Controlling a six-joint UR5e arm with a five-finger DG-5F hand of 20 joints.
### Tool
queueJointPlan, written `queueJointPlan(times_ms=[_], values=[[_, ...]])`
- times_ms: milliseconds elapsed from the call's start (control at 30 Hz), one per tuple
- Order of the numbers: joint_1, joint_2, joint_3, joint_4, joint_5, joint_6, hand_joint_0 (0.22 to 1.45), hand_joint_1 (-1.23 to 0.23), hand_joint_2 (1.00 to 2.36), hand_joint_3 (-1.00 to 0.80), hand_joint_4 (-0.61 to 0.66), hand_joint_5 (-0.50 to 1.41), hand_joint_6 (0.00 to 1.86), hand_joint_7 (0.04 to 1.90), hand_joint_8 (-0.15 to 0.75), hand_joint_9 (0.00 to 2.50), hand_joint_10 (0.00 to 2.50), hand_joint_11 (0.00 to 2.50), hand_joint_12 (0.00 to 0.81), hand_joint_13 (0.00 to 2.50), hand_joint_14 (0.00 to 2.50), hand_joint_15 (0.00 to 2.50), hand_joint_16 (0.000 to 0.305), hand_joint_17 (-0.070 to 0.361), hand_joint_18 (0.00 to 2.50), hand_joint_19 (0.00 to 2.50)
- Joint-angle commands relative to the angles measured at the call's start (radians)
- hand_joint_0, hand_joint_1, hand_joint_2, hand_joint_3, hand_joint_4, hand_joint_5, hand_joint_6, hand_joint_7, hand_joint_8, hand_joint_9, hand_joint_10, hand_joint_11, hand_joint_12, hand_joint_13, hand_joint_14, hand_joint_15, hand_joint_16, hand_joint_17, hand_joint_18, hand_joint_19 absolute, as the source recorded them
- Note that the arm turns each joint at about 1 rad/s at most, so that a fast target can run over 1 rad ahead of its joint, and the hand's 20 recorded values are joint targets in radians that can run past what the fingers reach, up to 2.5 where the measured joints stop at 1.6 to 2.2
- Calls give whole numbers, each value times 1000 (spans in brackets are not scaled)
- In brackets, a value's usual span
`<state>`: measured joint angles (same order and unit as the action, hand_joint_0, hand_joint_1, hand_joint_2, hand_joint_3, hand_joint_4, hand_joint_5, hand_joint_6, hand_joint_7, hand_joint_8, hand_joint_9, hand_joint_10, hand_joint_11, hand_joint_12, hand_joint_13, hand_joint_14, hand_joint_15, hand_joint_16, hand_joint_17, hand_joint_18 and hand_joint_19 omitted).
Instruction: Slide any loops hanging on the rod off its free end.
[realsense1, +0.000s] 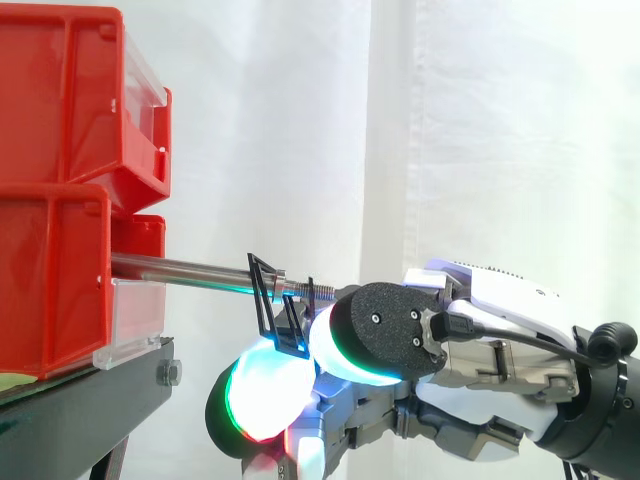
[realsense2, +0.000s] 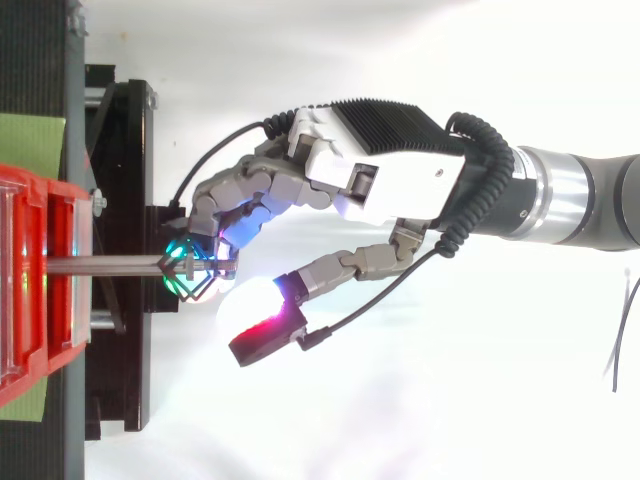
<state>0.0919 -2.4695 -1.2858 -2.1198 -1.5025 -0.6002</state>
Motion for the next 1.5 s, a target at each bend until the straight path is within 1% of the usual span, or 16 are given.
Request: queueJointPlan(times_ms=[0, 200, 267, 367, 433, 500, 700, 867, 1033, 1100, 1167, 1233, 1300, 1367, 1433, 1467], values=[[-1, -2, 8, 1, -2, 0, 544, -612, 1009, -386, 250, -165, 736, 957, 338, 1019, 14, 720, 368, 878, 13, 372, 55, 124, 824, 489], [-6, -2, 29, -3, -4, 2, 565, -595, 1011, -369, 246, -159, 729, 981, 338, 1033, 14, 733, 365, 877, 13, 373, 54, 121, 818, 486], [-11, -12, 62, -12, -16, 3, 584, -593, 1013, -336, 239, -159, 730, 990, 334, 1034, 14, 729, 362, 876, 13, 378, 53, 120, 815, 490], [-14, -34, 91, -29, -27, 10, 592, -608, 1016, -268, 218, -162, 743, 1000, 334, 1034, 14, 724, 361, 876, 13, 378, 53, 119, 815, 480], [-14, -35, 91, -32, -25, 13, 590, -651, 1017, -185, 203, -184, 809, 944, 339, 1030, 14, 726, 368, 883, 13, 375, 55, 124, 830, 478], [-14, -35, 89, -34, -25, 13, 593, -664, 1016, -156, 212, -190, 838, 908, 349, 1029, 13, 724, 377, 891, 14, 362, 58, 130, 853, 466], [-14, -35, 83, -57, -28, 14, 600, -683, 1015, -140, 229, -192, 860, 877, 352, 1031, 13, 721, 382, 895, 12, 359, 60, 134, 872, 455], [-15, -35, 83, -58, -30, 19, 605, -695, 1016, -106, 191, -194, 873, 878, 351, 1029, 12, 733, 382, 894, 14, 358, 60, 134, 879, 455], [-17, -28, 83, -62, -64, 26, 607, -704, 1016, -65, 143, -195, 898, 829, 354, 1031, 11, 733, 384, 897, 12, 356, 60, 135, 890, 446], [-21, -22, 83, -69, -85, 26, 608, -706, 1016, -56, 145, -195, 903, 825, 355, 1036, 12, 744, 384, 898, 12, 357, 60, 136, 894, 443], [-29, -3, 83, -95, -105, 23, 607, -705, 1016, -44, 140, -194, 908, 820, 356, 1039, 12, 738, 384, 900, 12, 352, 61, 137, 899, 441], [-31, 8, 82, -115, -114, 22, 605, -701, 1016, -27, 129, -193, 912, 829, 357, 1041, 11, 736, 384, 901, 13, 354, 61, 138, 901, 439], [-34, 24, 82, -161, -124, 11, 604, -699, 1015, -16, 122, -192, 914, 829, 355, 1041, 11, 738, 389, 904, 12, 354, 62, 139, 904, 436], [-38, 43, 82, -229, -131, -12, 610, -698, 1013, -6, 113, -191, 917, 824, 362, 1046, 11, 733, 390, 909, 11, 351, 63, 141, 914, 436], [-40, 50, 82, -259, -134, -26, 612, -698, 1013, 0, 116, -191, 919, 827, 364, 1047, 11, 745, 392, 910, 13, 346, 63, 142, 916, 435], [-43, 57, 80, -293, -139, -43, 613, -698, 1013, 0, 109, -190, 920, 821, 365, 1050, 8, 730, 390, 911, 11, 350, 63, 141, 916, 435]])
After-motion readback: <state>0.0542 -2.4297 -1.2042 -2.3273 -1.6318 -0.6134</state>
